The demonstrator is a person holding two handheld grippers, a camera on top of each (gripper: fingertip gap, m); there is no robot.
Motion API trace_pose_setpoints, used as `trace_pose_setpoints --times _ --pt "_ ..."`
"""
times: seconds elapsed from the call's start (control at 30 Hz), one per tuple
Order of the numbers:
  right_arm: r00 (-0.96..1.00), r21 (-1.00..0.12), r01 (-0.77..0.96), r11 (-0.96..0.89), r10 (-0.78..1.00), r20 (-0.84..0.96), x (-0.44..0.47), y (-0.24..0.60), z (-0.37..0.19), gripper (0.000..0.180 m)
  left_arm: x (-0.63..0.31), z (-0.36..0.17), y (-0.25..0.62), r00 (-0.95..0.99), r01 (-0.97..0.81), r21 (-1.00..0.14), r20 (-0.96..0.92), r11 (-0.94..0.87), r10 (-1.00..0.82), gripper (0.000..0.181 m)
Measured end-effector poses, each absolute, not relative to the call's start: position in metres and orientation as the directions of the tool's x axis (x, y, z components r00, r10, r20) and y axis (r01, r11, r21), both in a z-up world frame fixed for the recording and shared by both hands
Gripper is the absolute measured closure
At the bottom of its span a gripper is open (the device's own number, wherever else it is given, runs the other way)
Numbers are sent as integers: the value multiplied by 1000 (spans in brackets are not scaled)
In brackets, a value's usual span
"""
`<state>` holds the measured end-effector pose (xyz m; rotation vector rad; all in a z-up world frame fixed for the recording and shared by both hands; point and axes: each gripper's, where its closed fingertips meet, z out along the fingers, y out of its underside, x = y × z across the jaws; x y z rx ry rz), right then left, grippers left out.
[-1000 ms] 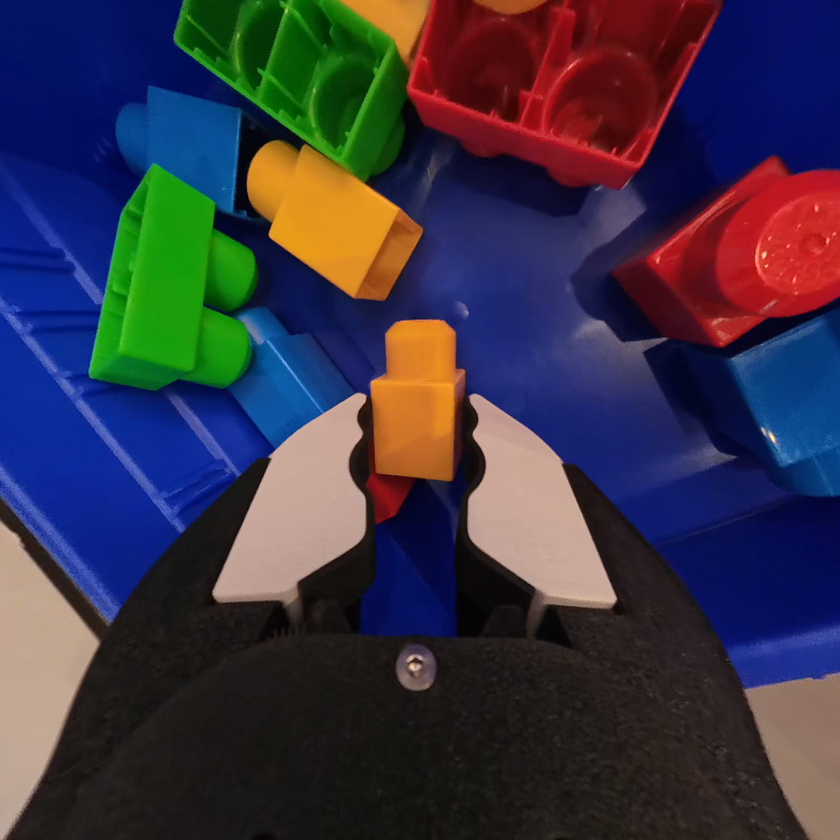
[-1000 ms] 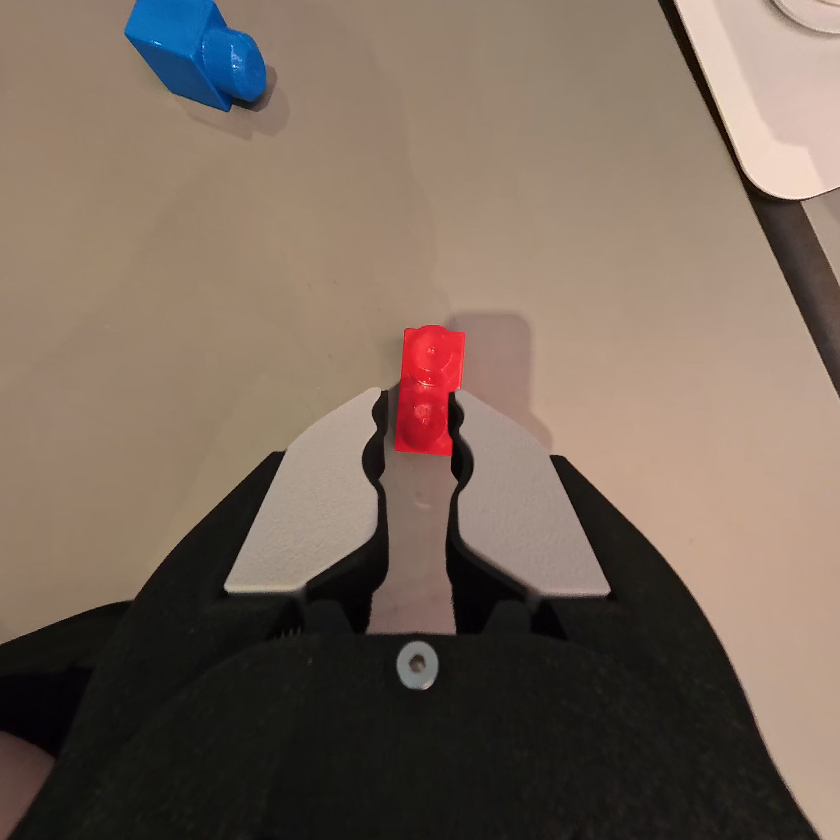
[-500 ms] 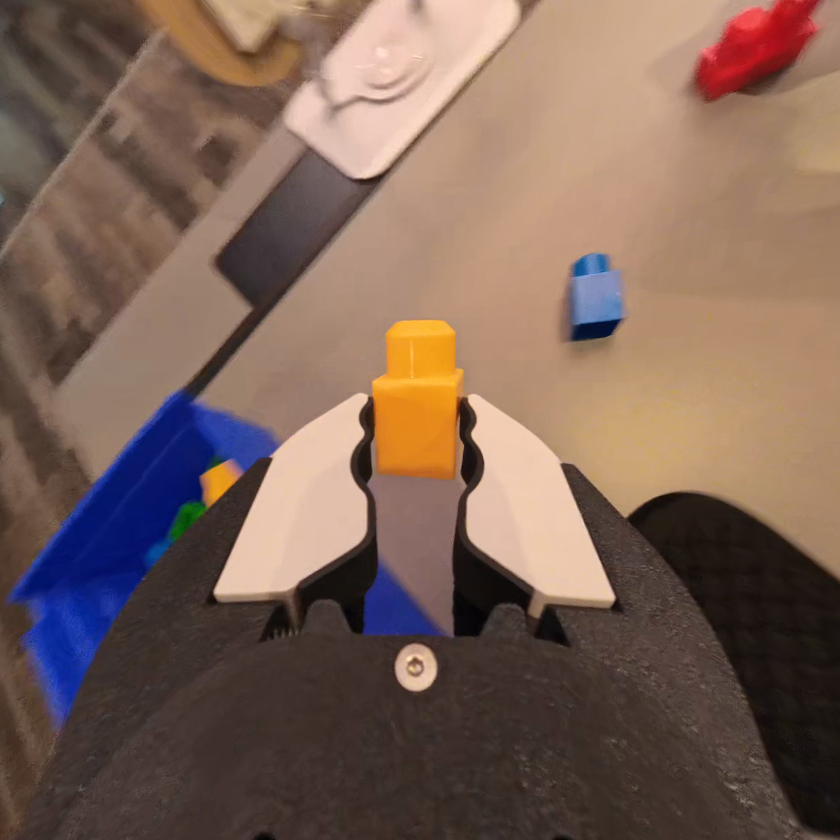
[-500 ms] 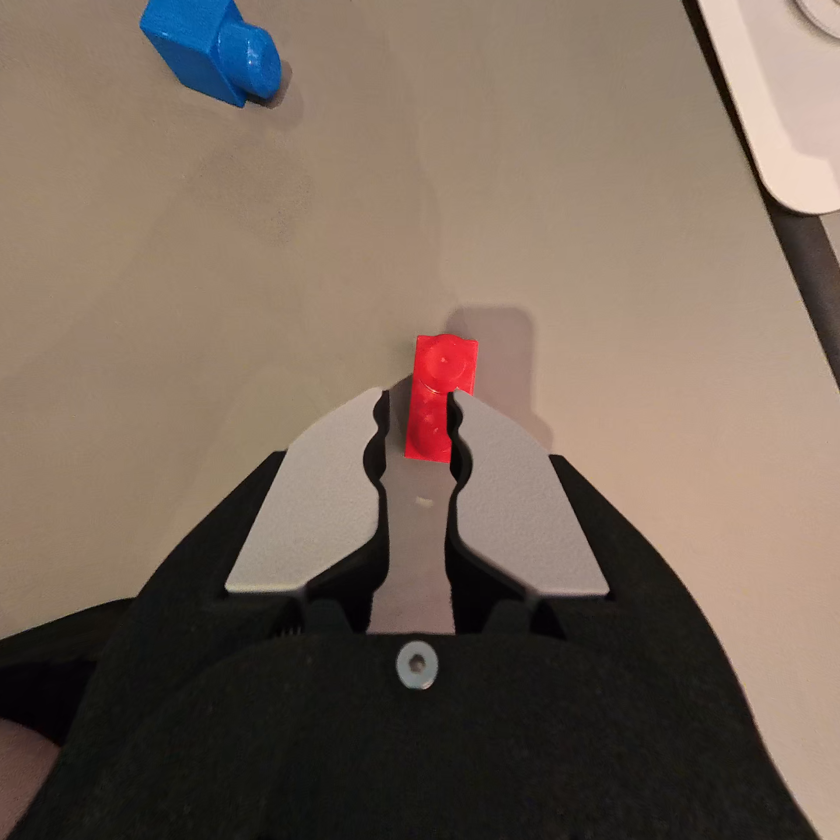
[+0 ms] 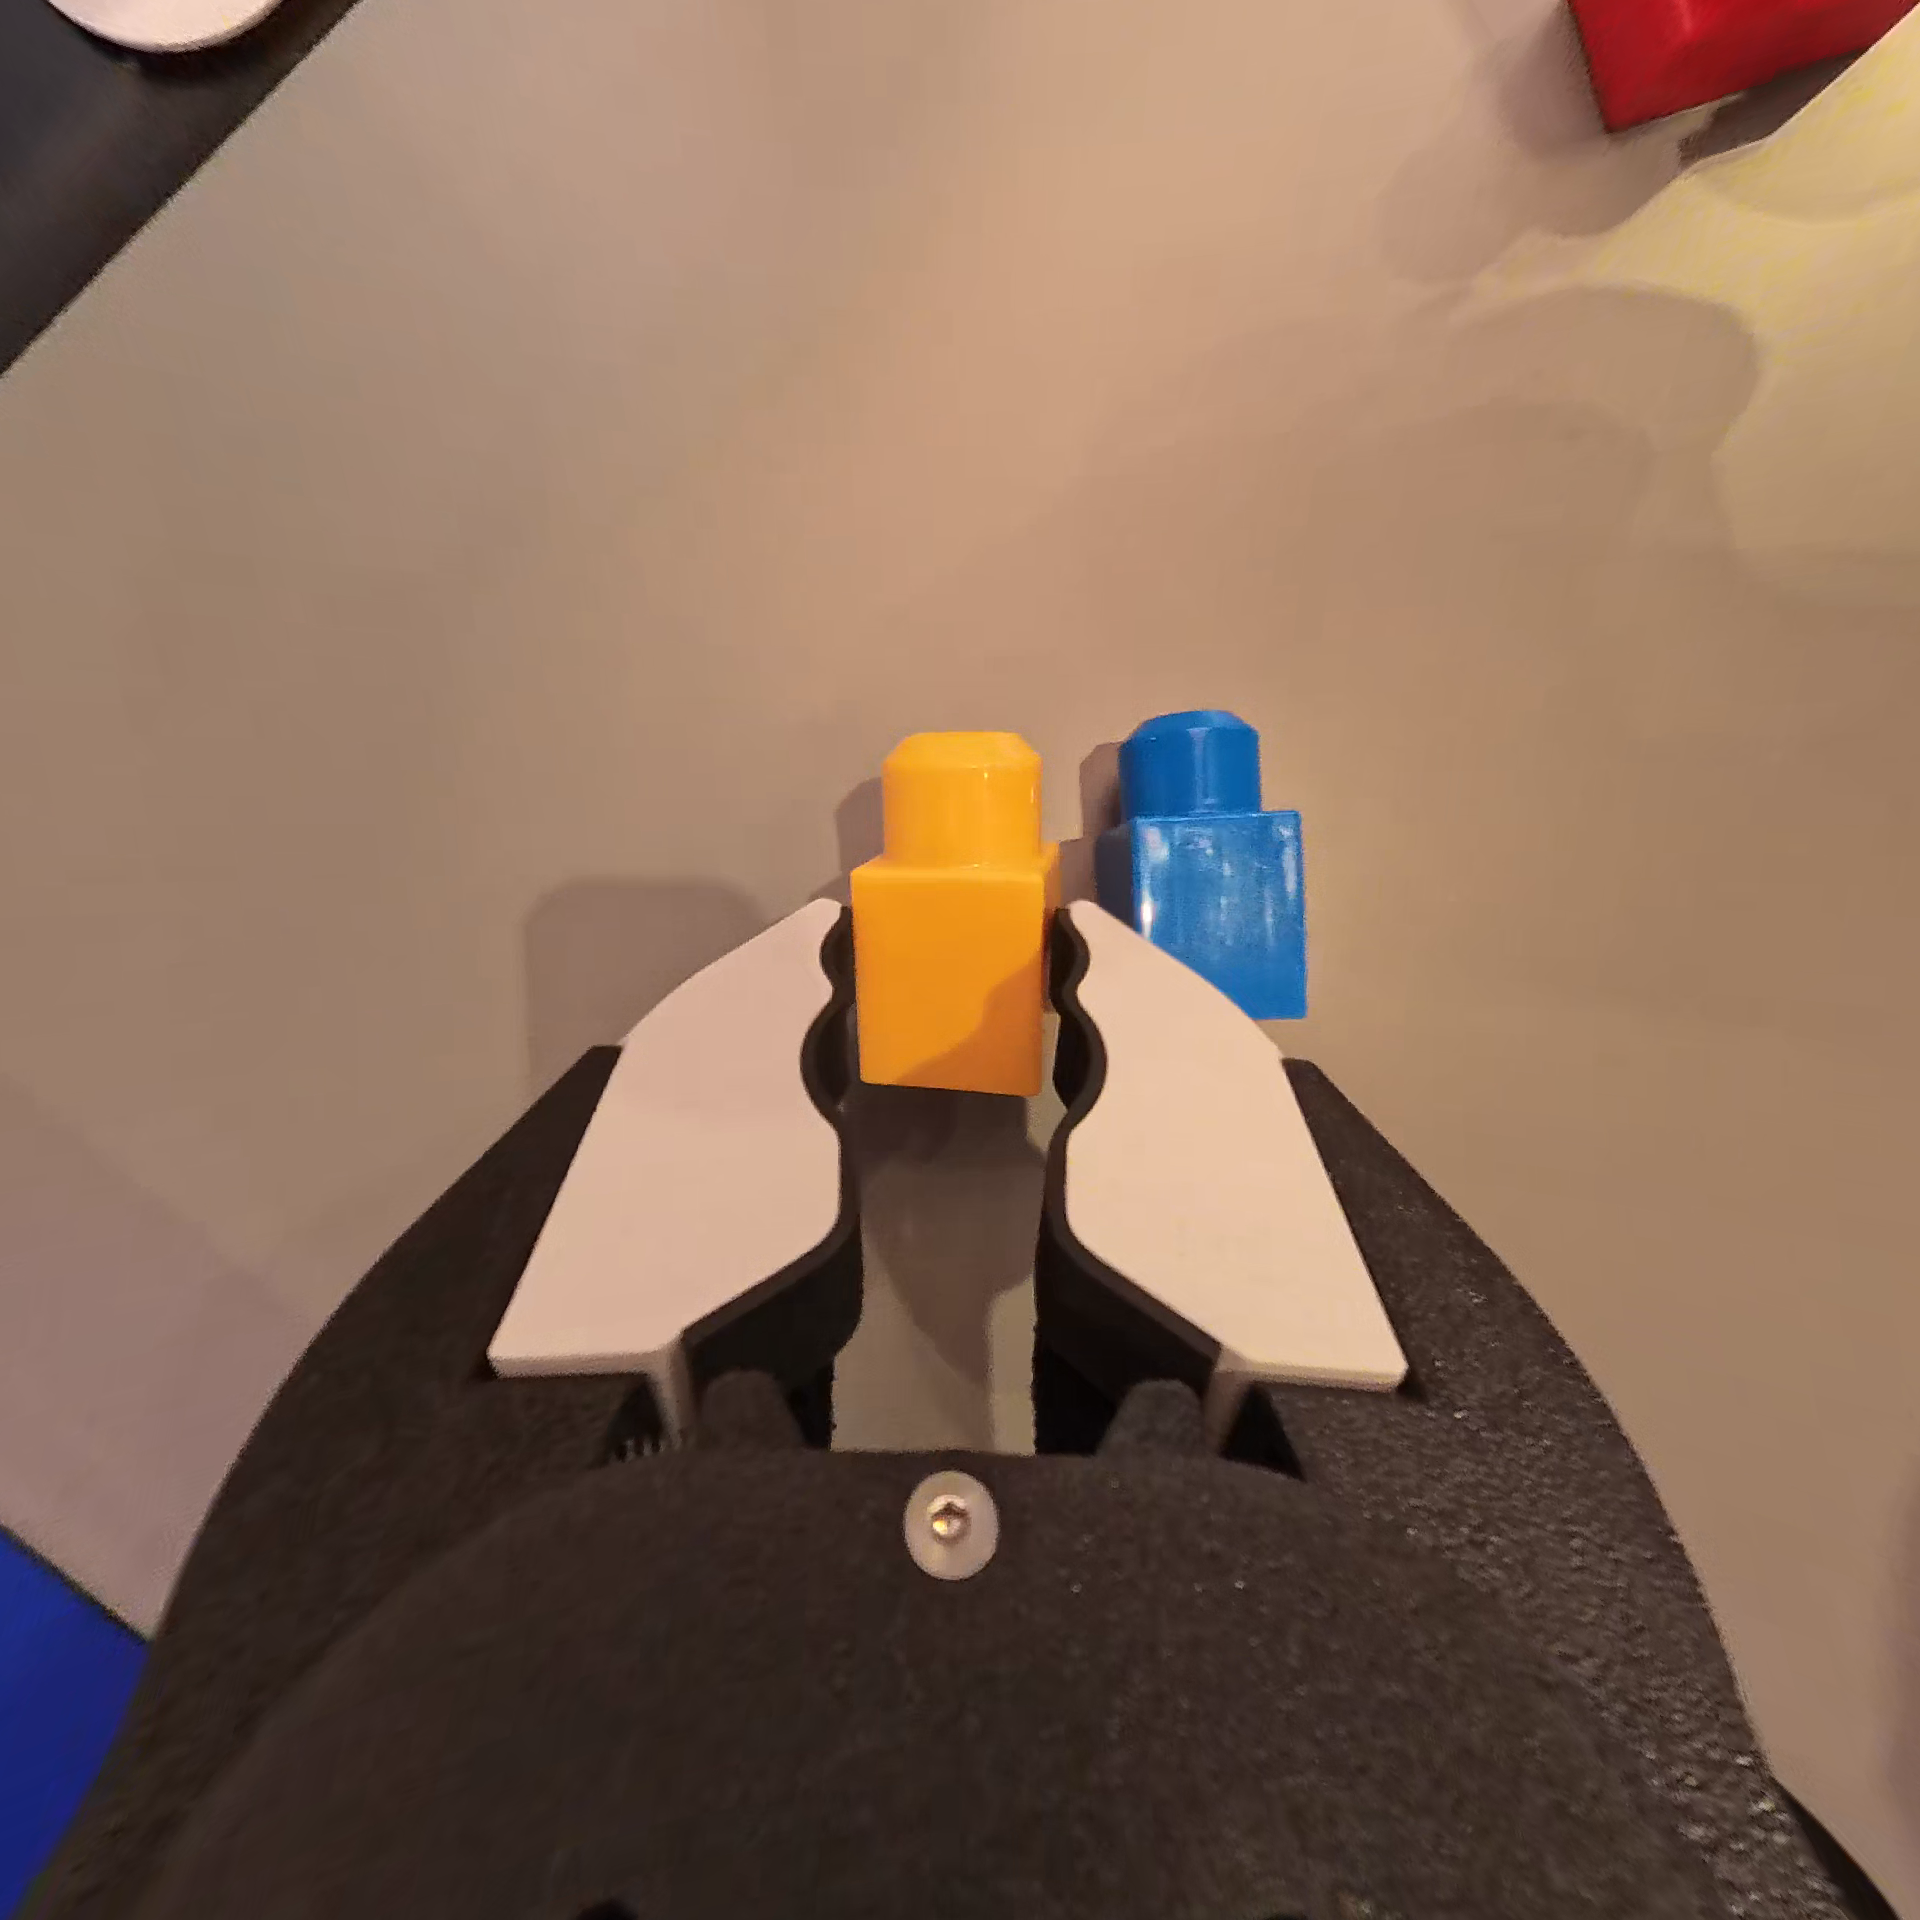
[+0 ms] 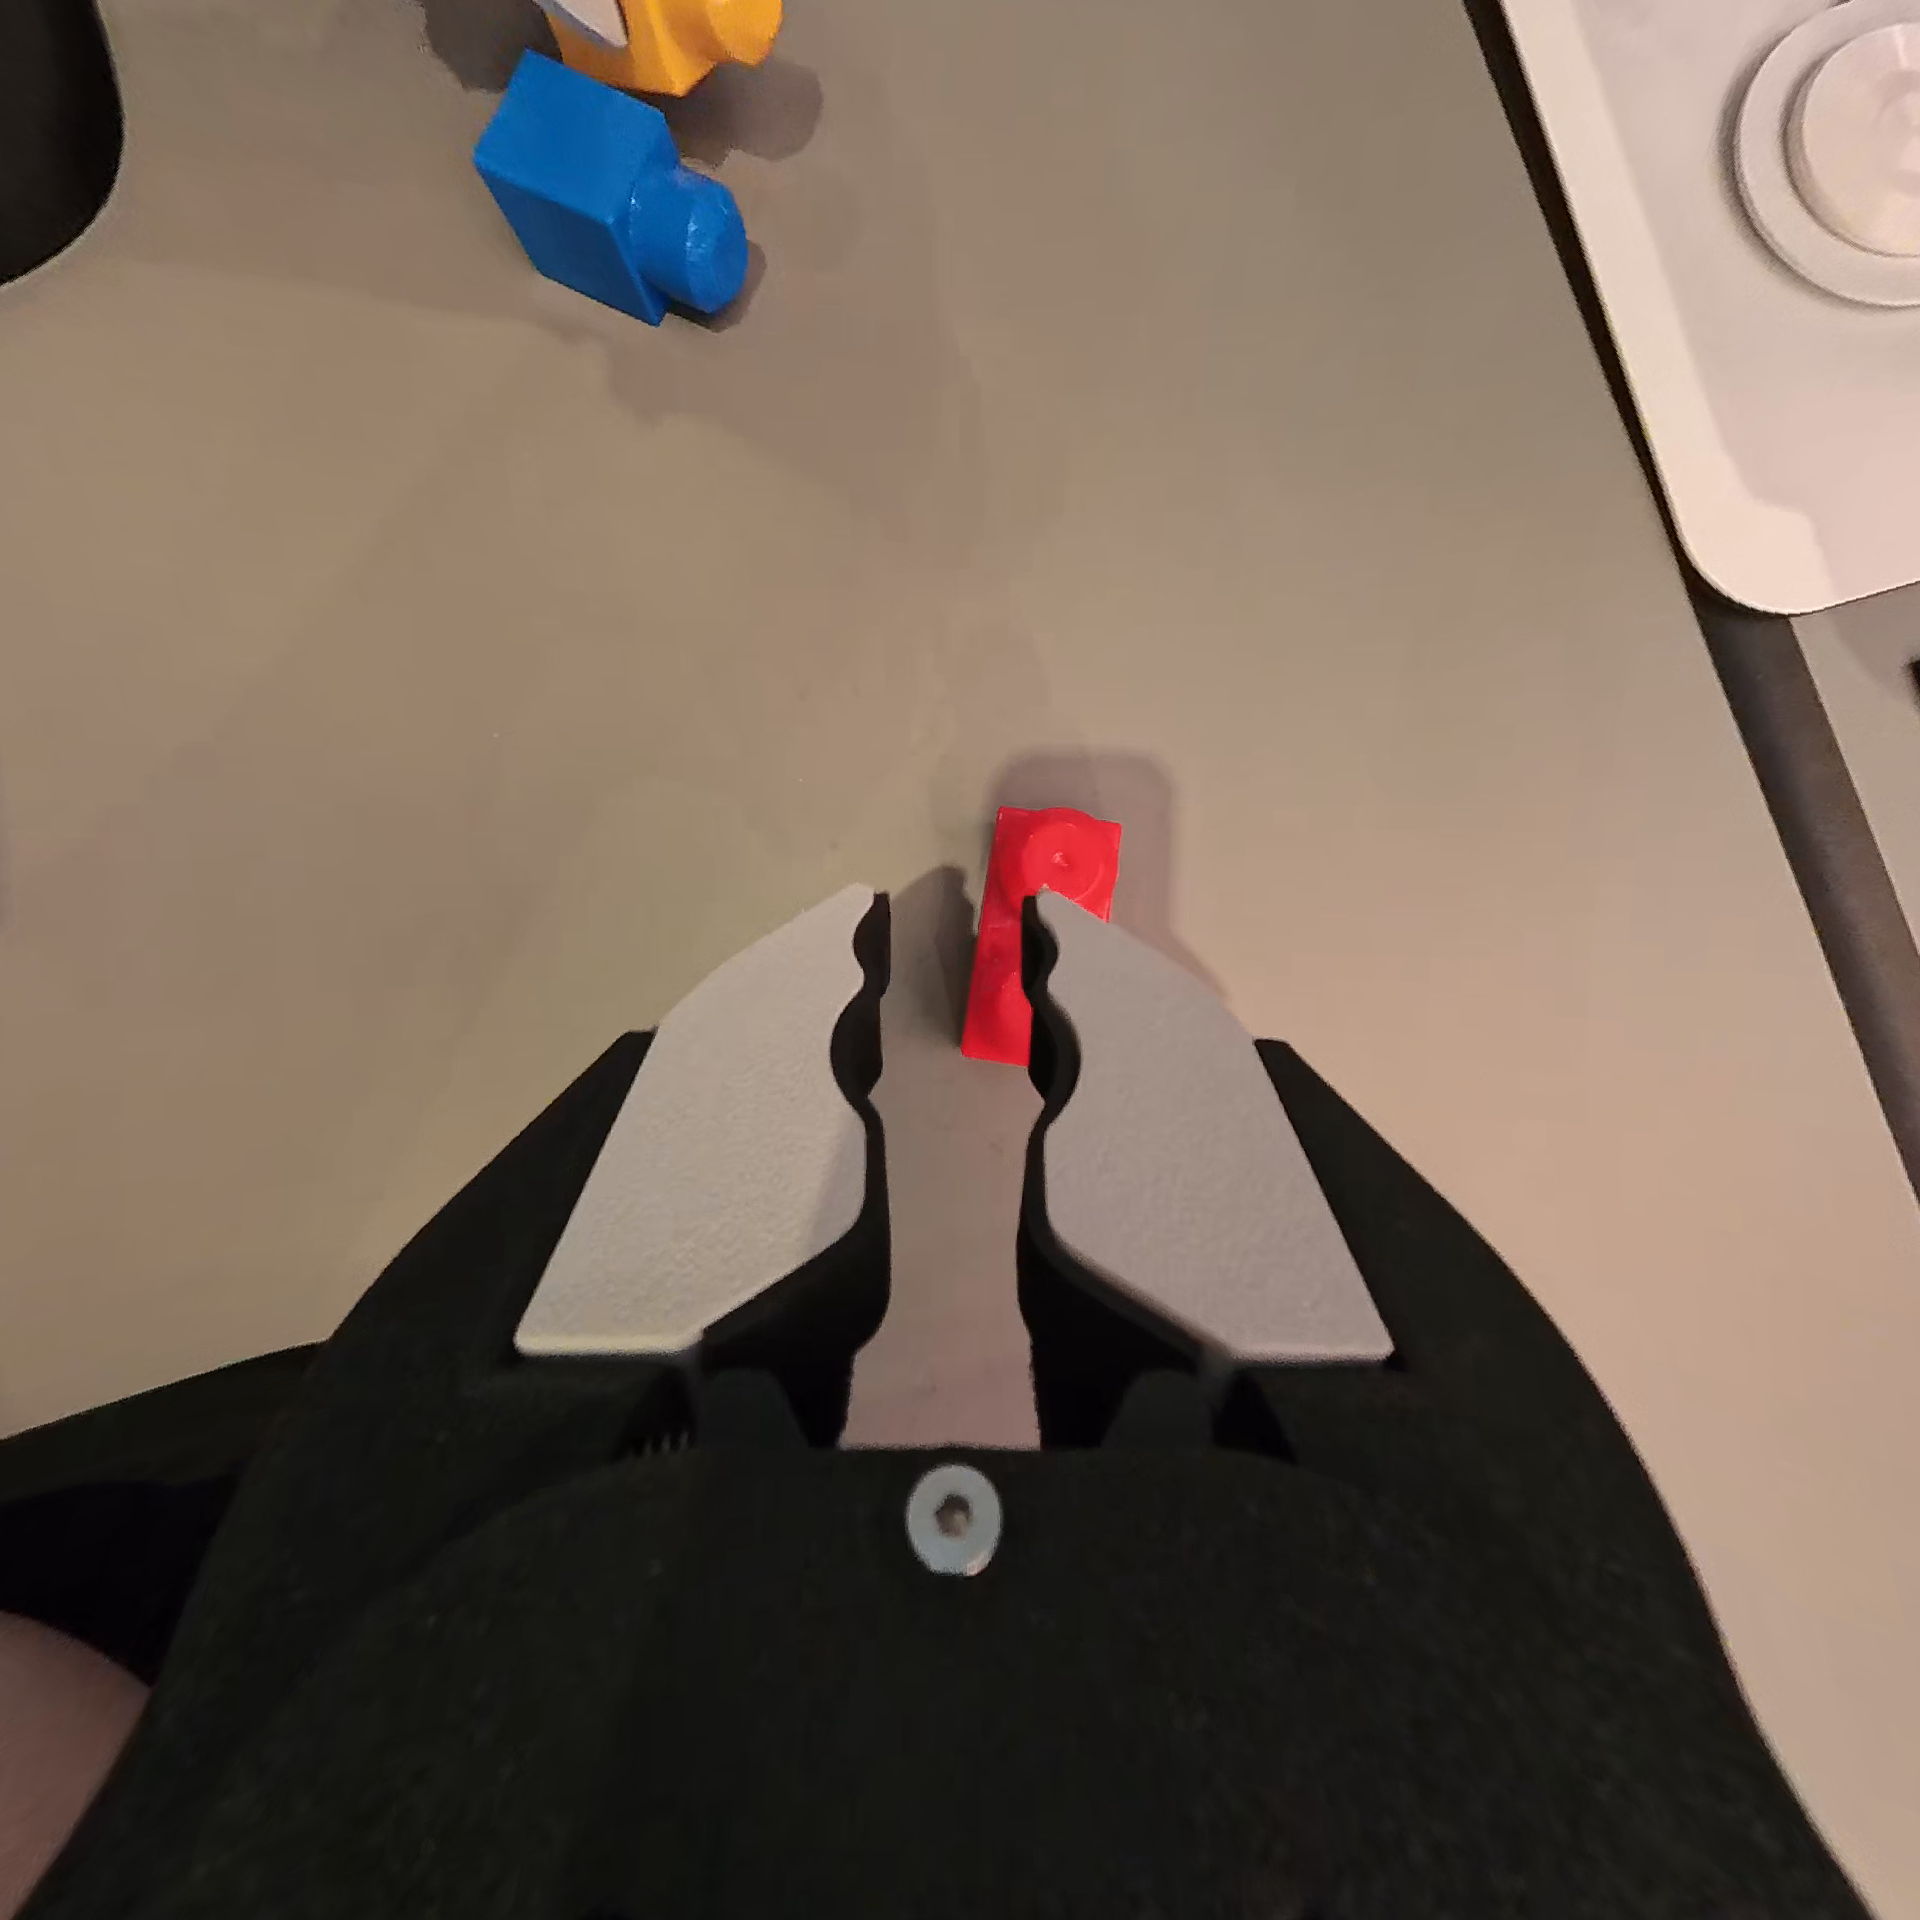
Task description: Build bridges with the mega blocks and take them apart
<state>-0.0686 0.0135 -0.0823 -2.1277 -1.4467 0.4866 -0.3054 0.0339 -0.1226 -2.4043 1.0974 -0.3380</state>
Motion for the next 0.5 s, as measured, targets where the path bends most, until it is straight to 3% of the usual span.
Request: trace_pose_setpoints --times 0.27,0.5 --pt "374 -589 746 -312 927 -17 -64 13 -85 156 -305 -134 37 653 -639 -494 55 -589 -755 145" --pt "377 -583 746 -322 926 -28 -62 13 -88 156 -309 -106 40 660 -565 -585 104 -582 -744 142"
